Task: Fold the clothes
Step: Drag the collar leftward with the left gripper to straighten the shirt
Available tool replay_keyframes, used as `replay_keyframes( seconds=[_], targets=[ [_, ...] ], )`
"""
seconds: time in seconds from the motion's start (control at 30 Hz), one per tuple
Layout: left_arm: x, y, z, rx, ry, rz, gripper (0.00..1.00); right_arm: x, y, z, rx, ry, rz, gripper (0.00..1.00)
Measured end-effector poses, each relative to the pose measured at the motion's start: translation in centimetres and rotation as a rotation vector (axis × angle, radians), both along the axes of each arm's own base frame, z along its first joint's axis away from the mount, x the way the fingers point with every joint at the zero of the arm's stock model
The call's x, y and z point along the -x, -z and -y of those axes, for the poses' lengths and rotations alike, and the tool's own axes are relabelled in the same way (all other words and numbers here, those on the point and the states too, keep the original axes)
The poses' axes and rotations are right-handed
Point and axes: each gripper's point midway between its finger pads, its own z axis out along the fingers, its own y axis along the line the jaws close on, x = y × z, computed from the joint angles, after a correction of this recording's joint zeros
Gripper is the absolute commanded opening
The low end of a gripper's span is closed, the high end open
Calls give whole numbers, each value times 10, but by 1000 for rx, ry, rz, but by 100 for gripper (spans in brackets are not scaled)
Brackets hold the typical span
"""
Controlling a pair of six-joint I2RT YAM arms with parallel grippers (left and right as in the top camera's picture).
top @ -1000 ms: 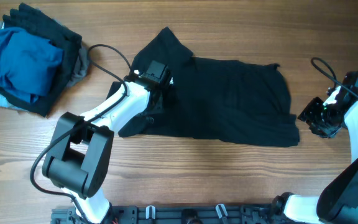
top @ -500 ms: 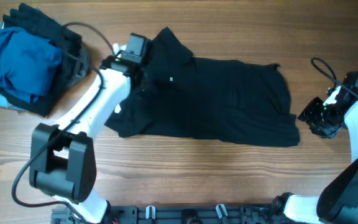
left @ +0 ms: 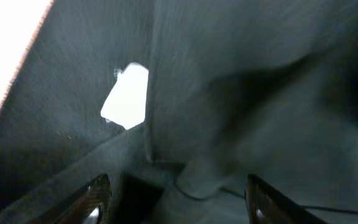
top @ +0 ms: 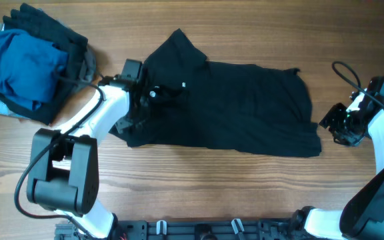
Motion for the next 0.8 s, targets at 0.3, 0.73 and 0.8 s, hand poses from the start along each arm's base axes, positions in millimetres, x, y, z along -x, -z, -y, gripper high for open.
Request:
replay_keyframes(
  seconds=[0.3,0.73,0.8],
  targets=[
    [28,13,-5,33,-29,-47,67,5,16,-3,-1,1,-2,53],
    [54,15,-41,32,-143,-156,95,-18,5,-27,-121,-148,146,53],
    [54,15,-41,32,-141,-153,96,-22,4,-27,-121,-159,166,53]
  ],
)
